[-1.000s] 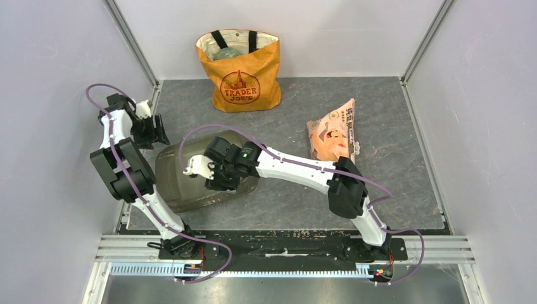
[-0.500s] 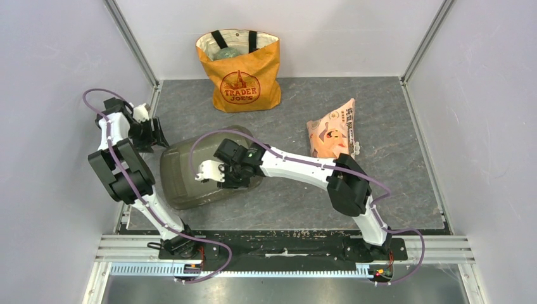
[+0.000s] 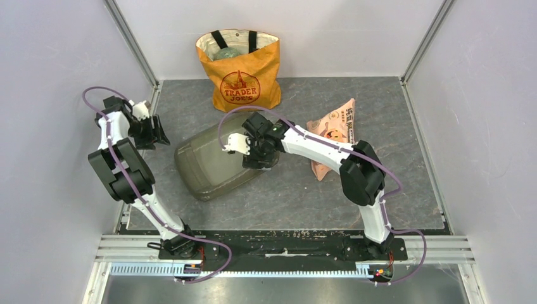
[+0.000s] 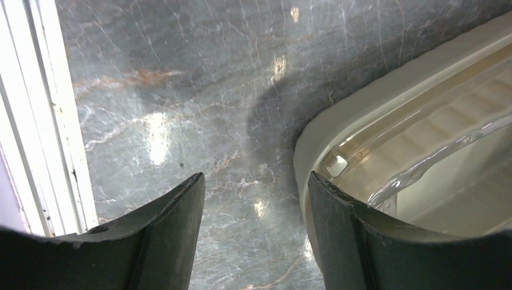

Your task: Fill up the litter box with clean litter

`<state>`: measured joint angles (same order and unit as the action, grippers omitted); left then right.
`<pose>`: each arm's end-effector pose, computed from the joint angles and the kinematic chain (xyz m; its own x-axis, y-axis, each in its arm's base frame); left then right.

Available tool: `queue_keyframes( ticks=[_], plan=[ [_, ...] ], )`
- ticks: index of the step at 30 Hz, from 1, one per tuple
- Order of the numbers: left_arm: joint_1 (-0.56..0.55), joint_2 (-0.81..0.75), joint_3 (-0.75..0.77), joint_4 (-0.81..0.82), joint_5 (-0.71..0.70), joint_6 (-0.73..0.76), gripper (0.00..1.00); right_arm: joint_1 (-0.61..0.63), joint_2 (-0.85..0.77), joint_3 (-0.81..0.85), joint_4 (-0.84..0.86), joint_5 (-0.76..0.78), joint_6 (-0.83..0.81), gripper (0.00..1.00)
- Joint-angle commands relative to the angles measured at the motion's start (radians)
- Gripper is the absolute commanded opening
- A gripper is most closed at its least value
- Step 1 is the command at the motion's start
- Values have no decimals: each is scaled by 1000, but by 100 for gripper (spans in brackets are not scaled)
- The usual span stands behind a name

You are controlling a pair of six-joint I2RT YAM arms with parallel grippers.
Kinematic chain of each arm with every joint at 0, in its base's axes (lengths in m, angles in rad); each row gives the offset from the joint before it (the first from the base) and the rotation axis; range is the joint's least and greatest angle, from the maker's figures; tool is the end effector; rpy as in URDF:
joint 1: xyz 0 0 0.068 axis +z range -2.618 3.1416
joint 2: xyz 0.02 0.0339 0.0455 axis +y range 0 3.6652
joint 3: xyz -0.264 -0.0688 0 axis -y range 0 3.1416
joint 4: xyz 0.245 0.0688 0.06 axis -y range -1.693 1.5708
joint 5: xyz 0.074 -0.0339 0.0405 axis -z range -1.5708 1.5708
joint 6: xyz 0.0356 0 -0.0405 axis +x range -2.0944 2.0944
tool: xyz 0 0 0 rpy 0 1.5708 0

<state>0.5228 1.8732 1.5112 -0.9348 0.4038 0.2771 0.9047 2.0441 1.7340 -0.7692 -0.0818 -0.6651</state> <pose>0.3344 0.1766 0.2321 -0.9027 -0.2299 -0.3637 -0.1249 0.9489 -0.2898 0.2718 0.3506 0.2343 0.0696 -0.9068 -0.4158 -0.9715 0.0330 -0.2346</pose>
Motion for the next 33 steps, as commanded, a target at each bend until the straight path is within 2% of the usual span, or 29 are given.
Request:
queue_keyframes(
  ticks=[1, 7, 13, 20, 27, 33],
  plan=[
    [-16, 37, 104, 61, 17, -13, 69, -31, -40, 20, -4, 31, -37, 83],
    [-85, 149, 209, 57, -24, -21, 63, -55, -7, 54, -2, 56, -48, 86],
    [-147, 194, 173, 45, -17, 26, 46, -94, -10, 65, -2, 69, -59, 95],
    [-181, 110, 4, 49, 49, 94, 37, -98, -99, 45, -41, 19, -79, 97],
    [-184, -22, -196, 57, 102, 176, 37, -100, -215, -19, -137, -51, -67, 97],
    [-208, -136, -362, 42, 139, 261, 37, -177, -308, -2, -206, -170, 61, 97]
  ],
)
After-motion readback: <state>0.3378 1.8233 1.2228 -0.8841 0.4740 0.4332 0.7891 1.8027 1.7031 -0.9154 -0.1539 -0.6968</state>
